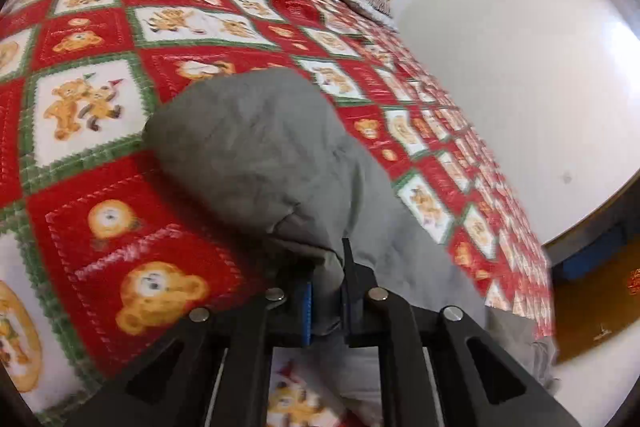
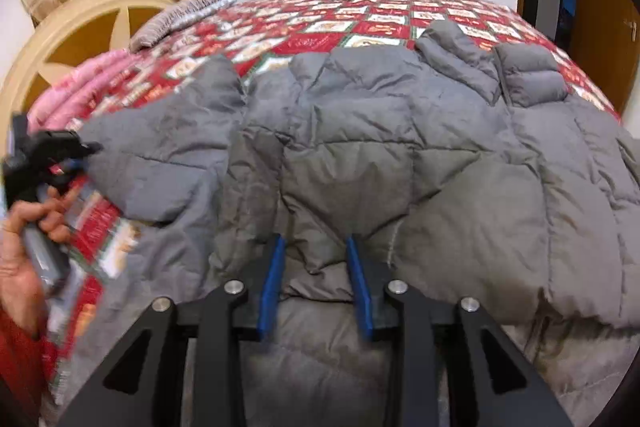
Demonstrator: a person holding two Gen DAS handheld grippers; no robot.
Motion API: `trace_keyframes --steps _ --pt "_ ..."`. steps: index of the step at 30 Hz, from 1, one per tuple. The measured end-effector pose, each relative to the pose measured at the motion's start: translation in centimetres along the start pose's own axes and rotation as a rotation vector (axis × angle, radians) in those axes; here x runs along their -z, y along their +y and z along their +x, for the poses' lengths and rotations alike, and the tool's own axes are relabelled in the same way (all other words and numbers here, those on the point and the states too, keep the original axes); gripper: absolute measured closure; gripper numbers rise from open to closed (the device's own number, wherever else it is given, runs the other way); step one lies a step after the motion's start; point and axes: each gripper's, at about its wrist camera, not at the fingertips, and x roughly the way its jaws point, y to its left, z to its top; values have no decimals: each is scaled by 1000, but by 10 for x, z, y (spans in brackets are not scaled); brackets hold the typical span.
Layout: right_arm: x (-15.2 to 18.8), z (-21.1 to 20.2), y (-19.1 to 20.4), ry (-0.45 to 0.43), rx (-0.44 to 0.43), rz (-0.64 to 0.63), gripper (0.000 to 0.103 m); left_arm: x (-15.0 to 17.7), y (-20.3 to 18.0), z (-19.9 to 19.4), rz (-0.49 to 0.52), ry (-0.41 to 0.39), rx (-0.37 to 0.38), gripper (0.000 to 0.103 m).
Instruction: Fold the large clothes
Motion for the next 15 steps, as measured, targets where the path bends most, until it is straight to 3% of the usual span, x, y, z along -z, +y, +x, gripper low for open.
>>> trace_keyframes --steps 2,5,9,12,15 --pt "-2 -26 -11 -60 -44 72 66 -2 -21 -13 98 -58 -21 95" --pt "-4 -61 -28 -129 2 126 65 2 -63 -46 254 -157 13 95" --pt "2 -104 -70 -199 65 247 62 27 -131 -99 451 -238 152 95" --pt "12 -132 -105 -236 125 328 62 72 -186 -144 653 -270 291 95" --pt "25 -160 -141 -260 176 418 60 135 -231 -176 845 -246 422 95"
